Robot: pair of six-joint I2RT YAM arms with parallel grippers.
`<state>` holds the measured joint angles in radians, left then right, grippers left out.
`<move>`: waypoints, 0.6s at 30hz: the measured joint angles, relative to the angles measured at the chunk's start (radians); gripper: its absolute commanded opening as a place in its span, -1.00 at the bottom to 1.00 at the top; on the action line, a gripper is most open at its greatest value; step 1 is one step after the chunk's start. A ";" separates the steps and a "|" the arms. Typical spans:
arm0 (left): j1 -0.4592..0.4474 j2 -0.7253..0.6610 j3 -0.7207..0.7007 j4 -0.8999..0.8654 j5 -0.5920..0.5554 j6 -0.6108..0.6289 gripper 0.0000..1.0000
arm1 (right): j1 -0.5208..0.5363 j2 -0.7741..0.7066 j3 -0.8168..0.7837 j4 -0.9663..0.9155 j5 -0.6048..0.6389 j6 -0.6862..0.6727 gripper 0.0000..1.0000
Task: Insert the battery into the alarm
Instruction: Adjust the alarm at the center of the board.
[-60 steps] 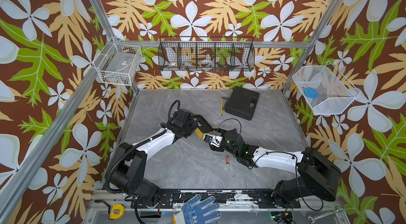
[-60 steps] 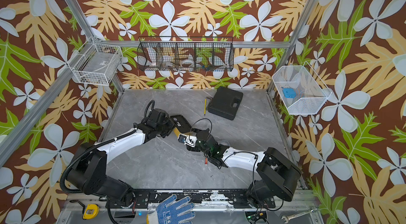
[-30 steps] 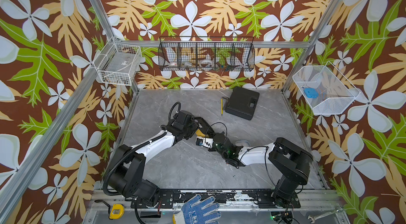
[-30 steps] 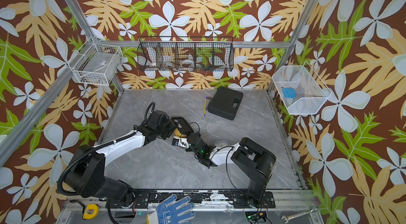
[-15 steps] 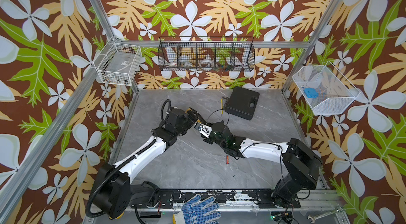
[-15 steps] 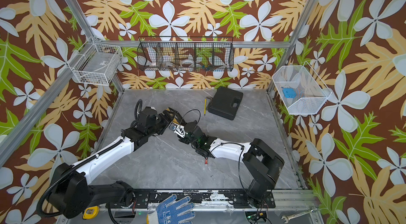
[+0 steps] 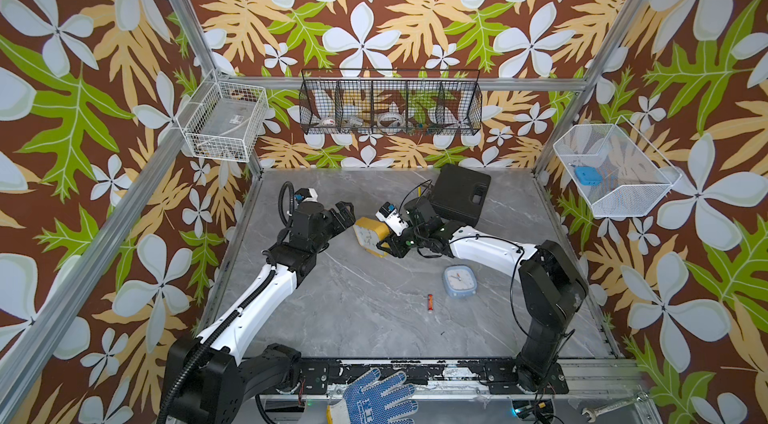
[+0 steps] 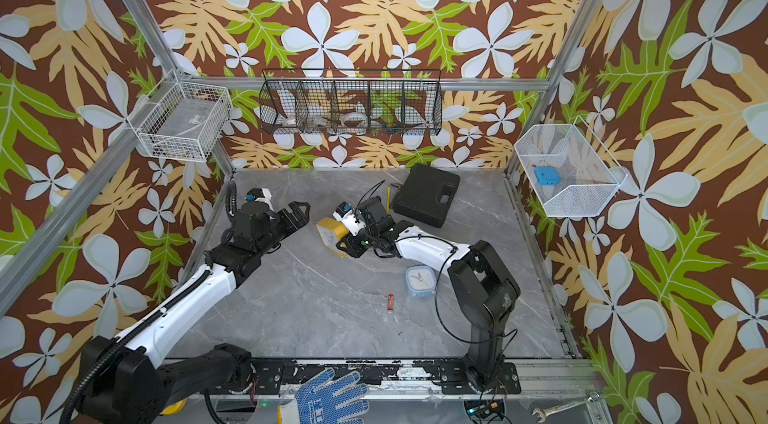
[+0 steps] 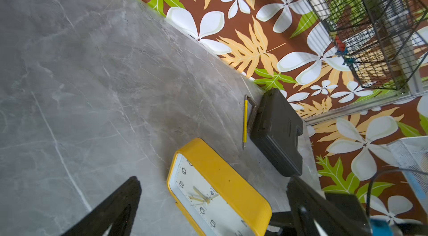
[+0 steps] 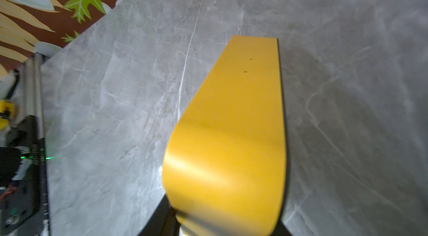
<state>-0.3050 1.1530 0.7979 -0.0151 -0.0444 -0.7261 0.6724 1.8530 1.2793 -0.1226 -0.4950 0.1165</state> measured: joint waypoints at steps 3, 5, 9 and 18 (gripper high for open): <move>0.000 -0.016 -0.051 0.016 0.006 0.024 0.98 | -0.026 0.034 0.002 0.019 -0.119 0.071 -0.48; 0.001 -0.019 -0.077 0.027 0.027 0.036 0.98 | -0.045 0.056 0.004 0.040 -0.193 0.122 -0.47; 0.001 -0.006 -0.114 0.052 0.064 0.051 0.97 | -0.079 0.105 0.021 0.071 -0.304 0.211 -0.41; 0.001 0.087 -0.164 0.135 0.156 0.050 0.95 | -0.148 0.188 0.086 0.045 -0.459 0.341 -0.08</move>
<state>-0.3042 1.2404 0.6342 0.1196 0.1116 -0.6762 0.5247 2.0407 1.3655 -0.0780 -0.9539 0.4580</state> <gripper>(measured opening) 0.976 0.432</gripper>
